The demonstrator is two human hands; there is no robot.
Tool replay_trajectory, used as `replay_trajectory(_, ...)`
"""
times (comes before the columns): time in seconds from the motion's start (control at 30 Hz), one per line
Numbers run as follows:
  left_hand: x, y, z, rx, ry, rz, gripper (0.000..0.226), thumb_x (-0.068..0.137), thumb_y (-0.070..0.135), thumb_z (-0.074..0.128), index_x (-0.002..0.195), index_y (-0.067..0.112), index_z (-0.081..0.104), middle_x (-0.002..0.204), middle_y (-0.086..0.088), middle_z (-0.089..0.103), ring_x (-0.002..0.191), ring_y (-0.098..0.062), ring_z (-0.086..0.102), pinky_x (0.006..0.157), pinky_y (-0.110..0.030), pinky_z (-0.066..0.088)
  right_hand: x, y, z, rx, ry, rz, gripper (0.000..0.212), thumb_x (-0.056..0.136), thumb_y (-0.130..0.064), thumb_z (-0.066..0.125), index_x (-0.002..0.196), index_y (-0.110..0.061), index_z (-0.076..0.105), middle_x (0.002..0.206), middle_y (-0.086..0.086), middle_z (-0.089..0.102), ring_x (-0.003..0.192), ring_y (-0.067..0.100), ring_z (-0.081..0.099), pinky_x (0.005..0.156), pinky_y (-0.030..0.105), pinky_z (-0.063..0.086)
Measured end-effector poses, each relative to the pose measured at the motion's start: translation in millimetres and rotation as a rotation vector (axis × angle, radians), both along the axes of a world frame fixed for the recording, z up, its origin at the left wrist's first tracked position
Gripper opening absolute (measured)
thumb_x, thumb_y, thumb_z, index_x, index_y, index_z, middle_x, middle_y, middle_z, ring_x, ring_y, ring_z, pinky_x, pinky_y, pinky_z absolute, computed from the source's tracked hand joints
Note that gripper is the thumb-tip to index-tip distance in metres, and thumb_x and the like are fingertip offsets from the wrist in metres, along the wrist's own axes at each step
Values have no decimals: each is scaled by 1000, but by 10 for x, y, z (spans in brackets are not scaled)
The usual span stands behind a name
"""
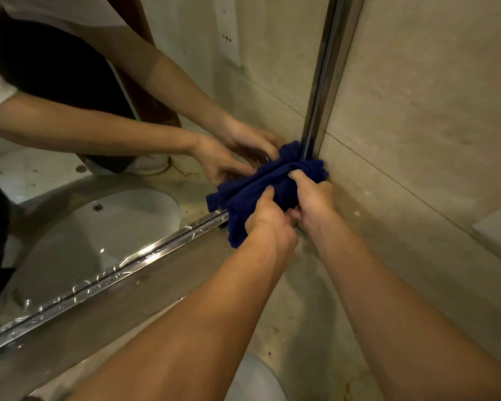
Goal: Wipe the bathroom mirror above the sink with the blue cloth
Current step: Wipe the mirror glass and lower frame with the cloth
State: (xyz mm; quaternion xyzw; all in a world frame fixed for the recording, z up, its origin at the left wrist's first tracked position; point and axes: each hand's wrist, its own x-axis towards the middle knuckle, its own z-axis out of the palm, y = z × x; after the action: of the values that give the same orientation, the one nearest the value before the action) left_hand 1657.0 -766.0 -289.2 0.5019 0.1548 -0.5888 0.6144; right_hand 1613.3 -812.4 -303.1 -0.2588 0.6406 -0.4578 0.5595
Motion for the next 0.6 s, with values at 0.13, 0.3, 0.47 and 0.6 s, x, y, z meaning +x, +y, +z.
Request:
replay_trajectory(0.13, -28, -80, 28, 45, 22, 23, 23, 83, 32, 73, 95, 16, 62, 94, -9, 73, 81, -28, 71, 76, -42, 60, 66, -23, -28, -15, 38, -31, 43, 68, -32, 73, 106, -19, 58, 107, 9, 69, 90, 29, 68, 79, 48, 59)
replay_trajectory(0.3, 14, -55, -8, 18, 51, -21, 32, 81, 28, 70, 109, 14, 66, 96, -9, 75, 83, -29, 73, 77, -43, 61, 147, 9, 31, -99, 143, -39, 64, 63, -40, 67, 123, -19, 58, 111, 6, 68, 98, 27, 66, 88, 46, 56)
replay_trajectory(0.47, 102, 70, -75, 58, -6, 37, 27, 79, 18, 70, 105, 10, 67, 92, -9, 75, 79, -28, 74, 55, -31, 60, 254, 121, 2, -112, 210, 5, 63, 69, -38, 68, 127, -18, 55, 114, 5, 67, 100, 26, 66, 90, 45, 55)
replay_trajectory(0.6, 331, 257, -240, 22, -59, 47, 38, 77, 17, 71, 114, 10, 67, 101, -8, 75, 89, -22, 73, 57, -23, 57, 379, 276, -27, -122, 214, 114, 68, 52, -52, 62, 114, -23, 60, 101, 1, 71, 91, 24, 68, 85, 45, 57)
